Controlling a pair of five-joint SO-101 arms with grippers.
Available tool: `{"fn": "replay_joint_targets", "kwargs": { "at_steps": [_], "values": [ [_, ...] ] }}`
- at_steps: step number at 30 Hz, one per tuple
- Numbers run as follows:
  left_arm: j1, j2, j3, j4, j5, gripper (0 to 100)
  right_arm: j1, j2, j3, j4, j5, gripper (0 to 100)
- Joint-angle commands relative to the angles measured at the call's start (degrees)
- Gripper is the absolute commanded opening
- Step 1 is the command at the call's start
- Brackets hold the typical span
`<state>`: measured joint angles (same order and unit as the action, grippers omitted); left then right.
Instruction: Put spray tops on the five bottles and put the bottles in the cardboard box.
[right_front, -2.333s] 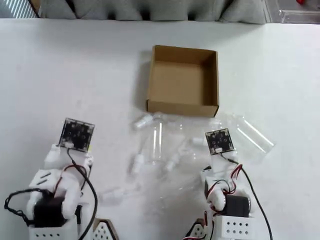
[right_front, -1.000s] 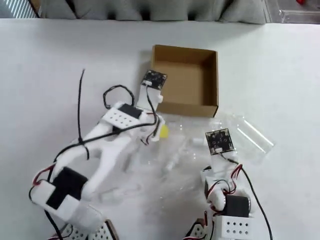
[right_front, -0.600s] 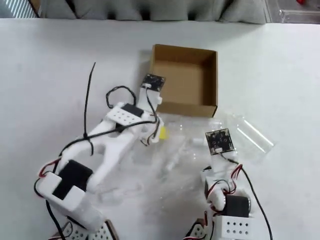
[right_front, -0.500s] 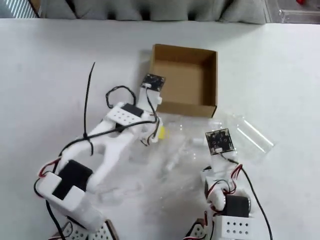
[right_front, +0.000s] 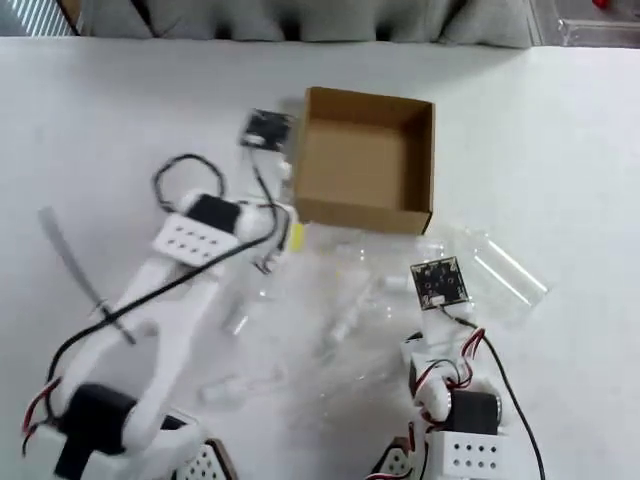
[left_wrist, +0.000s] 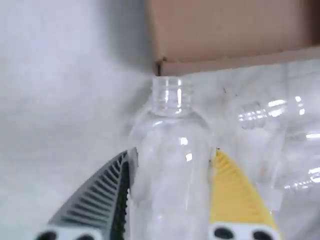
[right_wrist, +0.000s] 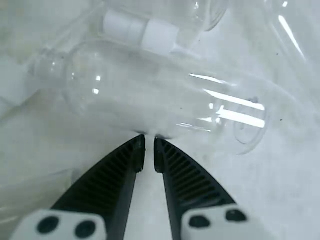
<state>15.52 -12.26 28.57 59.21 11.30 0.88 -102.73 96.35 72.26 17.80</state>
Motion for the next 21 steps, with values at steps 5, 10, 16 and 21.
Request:
{"fn": "replay_joint_targets", "kwargs": {
  "at_steps": [5, 10, 16, 21],
  "values": [
    [-21.4, -17.5, 6.1, 1.3, -0.1, 2, 0.4, -0.6, 0.5, 0.2, 0.0, 1.8],
    [-34.4, -21.1, 10.6, 0.9, 0.0, 2, 2.6, -0.6, -0.2, -5.9, 0.1, 1.8],
    [-44.4, -19.6, 8.4, 0.6, 0.4, 2, 6.0, -0.6, -9.1, -11.1, 15.8, 1.7],
    [-47.3, -13.2, 4.9, -0.5, 0.4, 2, 4.4, -0.4, -19.9, -10.9, 27.3, 1.7]
  ]
}}
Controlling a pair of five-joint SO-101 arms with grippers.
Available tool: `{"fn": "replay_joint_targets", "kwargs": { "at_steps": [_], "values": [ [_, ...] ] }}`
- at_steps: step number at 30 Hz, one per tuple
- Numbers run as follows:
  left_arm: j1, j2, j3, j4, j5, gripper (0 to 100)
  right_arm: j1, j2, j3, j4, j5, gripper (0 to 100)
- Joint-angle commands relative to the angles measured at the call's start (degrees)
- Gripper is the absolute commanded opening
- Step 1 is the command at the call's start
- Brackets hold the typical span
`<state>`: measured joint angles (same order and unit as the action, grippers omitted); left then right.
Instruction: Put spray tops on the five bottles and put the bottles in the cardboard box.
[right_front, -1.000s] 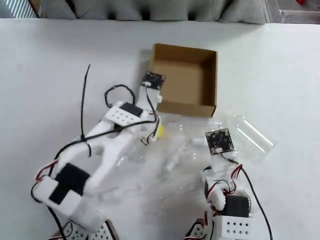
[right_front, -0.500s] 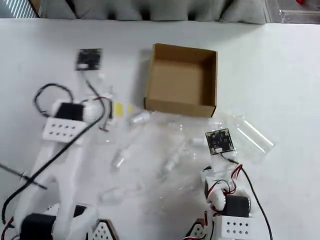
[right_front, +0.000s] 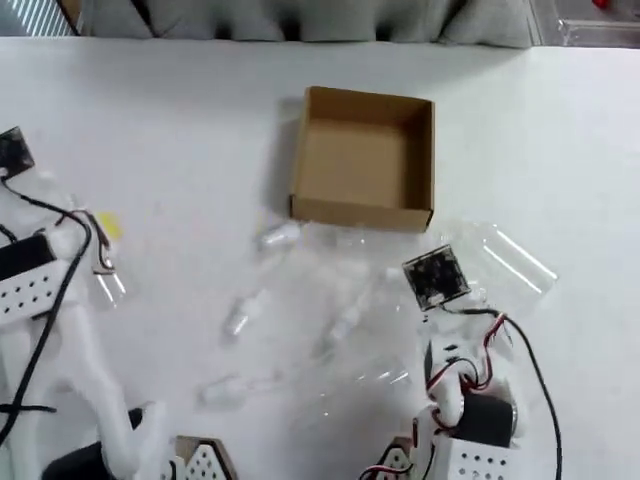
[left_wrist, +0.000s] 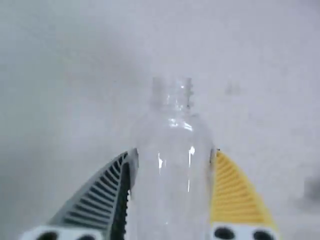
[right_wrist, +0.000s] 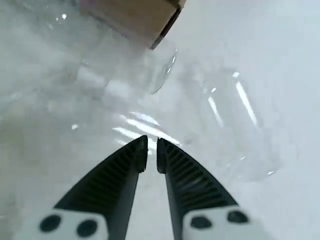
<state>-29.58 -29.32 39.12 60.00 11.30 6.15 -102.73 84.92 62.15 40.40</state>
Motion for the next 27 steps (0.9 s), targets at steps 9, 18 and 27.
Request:
{"fn": "replay_joint_targets", "kwargs": {
  "at_steps": [9, 18, 27],
  "values": [
    [-2.2, 21.6, -16.4, -1.1, 0.4, 2, -13.8, 13.3, -24.9, 2.6, 6.7, 1.7],
    [-2.2, 31.2, -21.9, -1.4, 0.4, 2, -34.9, 48.7, -45.5, 6.7, 11.4, 1.8],
    [-4.4, 32.6, -22.2, -1.6, 0.4, 2, -47.8, 73.1, -55.7, 11.6, 30.3, 1.8]
  ]
}}
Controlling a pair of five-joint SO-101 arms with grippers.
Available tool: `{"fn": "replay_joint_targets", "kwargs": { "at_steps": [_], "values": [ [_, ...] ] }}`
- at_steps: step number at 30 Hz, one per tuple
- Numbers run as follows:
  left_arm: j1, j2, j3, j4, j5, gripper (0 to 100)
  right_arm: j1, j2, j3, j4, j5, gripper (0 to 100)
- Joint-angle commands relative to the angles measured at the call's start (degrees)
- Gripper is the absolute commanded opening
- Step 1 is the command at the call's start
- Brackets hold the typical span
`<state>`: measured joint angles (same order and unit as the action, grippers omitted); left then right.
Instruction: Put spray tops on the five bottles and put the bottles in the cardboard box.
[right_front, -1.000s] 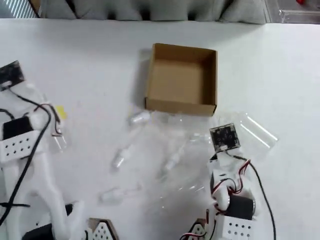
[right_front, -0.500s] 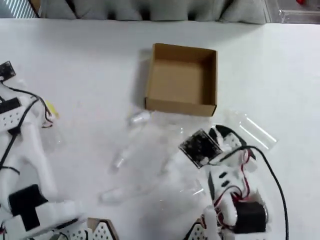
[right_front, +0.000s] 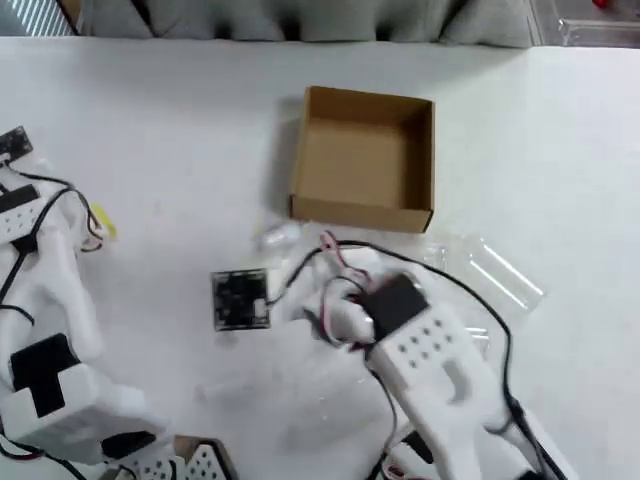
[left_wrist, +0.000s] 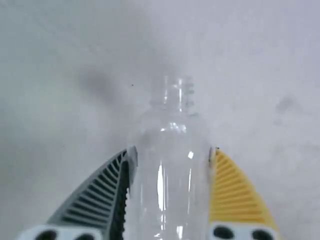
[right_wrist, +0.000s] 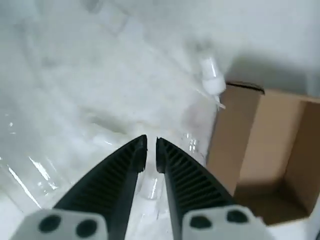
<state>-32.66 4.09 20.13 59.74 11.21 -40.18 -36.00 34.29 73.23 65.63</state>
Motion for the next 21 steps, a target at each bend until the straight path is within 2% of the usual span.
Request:
{"fn": "replay_joint_targets", "kwargs": {
  "at_steps": [1, 6, 11, 17, 21],
  "values": [
    [-1.3, -0.7, -3.3, -1.3, 0.5, 2, -1.5, 9.3, -6.2, 0.3, 6.6, 1.8],
    [-1.3, -0.8, -3.2, -2.6, 0.5, 2, -1.2, 23.4, -16.3, 0.2, 9.2, 2.9],
    [-1.3, -0.7, -2.7, -3.8, 0.5, 2, -0.3, 37.2, -28.3, -1.5, 9.7, 14.3],
    [-1.3, -0.7, -2.7, -3.8, 0.5, 2, 0.7, 50.5, -35.3, -12.7, 5.7, 10.6],
    [-1.3, -0.7, -2.7, -3.8, 0.5, 2, 0.9, 57.0, -39.3, -11.9, 5.7, 14.4]
  ]
}}
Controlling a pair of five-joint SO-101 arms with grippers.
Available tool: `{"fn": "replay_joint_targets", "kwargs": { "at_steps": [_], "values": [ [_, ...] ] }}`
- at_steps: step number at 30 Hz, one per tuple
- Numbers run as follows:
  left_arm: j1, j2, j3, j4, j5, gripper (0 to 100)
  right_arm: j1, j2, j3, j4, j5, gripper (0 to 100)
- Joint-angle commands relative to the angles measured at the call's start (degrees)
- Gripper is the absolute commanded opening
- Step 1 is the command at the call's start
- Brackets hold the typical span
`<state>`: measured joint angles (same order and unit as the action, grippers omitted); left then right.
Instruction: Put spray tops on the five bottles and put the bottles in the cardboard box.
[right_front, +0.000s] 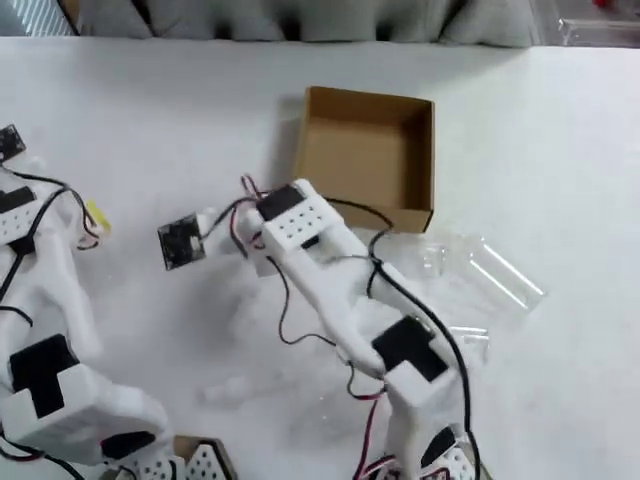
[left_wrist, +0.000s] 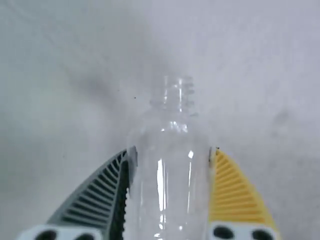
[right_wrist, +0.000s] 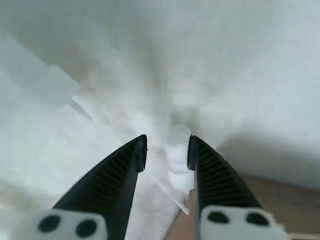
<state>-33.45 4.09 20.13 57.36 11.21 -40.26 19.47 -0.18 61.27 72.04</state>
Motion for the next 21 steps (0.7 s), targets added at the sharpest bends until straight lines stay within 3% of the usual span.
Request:
{"fn": "replay_joint_targets", "kwargs": {
  "at_steps": [1, 6, 21],
  "values": [
    [-0.5, -0.7, -2.7, -1.4, 0.5, 2, 1.0, 2.5, -5.8, 0.6, -0.8, 16.3],
    [-0.3, -0.7, -2.7, -1.4, 0.5, 2, 1.0, 4.3, -7.6, 1.0, -3.3, 22.1],
    [-0.2, -0.7, -2.7, -1.0, 0.5, 2, 3.9, 8.9, -6.7, -0.3, -7.6, 21.9]
  ]
}}
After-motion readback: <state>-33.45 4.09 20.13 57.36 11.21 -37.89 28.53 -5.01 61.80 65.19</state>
